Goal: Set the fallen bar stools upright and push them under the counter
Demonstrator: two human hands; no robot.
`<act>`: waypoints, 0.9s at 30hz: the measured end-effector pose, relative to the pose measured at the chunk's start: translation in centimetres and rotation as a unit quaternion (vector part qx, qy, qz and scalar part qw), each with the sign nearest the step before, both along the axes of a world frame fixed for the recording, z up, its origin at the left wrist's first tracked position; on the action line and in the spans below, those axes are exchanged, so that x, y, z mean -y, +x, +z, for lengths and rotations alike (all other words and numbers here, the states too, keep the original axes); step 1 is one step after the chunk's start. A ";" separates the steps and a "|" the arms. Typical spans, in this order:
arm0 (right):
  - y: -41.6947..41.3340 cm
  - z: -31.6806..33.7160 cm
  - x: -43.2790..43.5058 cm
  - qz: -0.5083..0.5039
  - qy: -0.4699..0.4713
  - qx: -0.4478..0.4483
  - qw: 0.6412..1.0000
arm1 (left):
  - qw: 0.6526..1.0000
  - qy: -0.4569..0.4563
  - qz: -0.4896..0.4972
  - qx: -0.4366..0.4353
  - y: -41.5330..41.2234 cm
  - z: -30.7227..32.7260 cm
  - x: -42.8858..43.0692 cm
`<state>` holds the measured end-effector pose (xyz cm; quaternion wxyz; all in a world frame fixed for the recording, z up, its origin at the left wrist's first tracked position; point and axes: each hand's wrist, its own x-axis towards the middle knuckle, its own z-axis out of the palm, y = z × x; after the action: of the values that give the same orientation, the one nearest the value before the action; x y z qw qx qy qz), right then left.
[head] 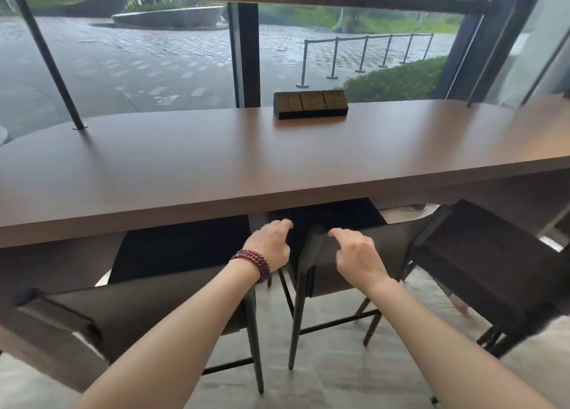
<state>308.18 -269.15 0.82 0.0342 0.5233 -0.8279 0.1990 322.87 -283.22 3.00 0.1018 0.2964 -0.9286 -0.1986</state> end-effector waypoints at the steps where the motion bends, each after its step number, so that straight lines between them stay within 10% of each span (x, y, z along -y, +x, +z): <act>1: -1.4 0.0 -0.7 -0.003 0.010 -0.003 1.000 | 1.000 0.000 0.003 0.000 -1.2 -0.1 -0.4; 27: -23.8 -3.1 -2.9 -0.044 0.223 -0.130 0.965 | 0.943 -0.104 0.065 0.309 -19.5 -4.5 -4.0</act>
<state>284.38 -266.26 -2.24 0.0327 0.5019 -0.8621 -0.0615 303.34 -279.22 -1.49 -0.1471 0.3911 -0.9085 0.0073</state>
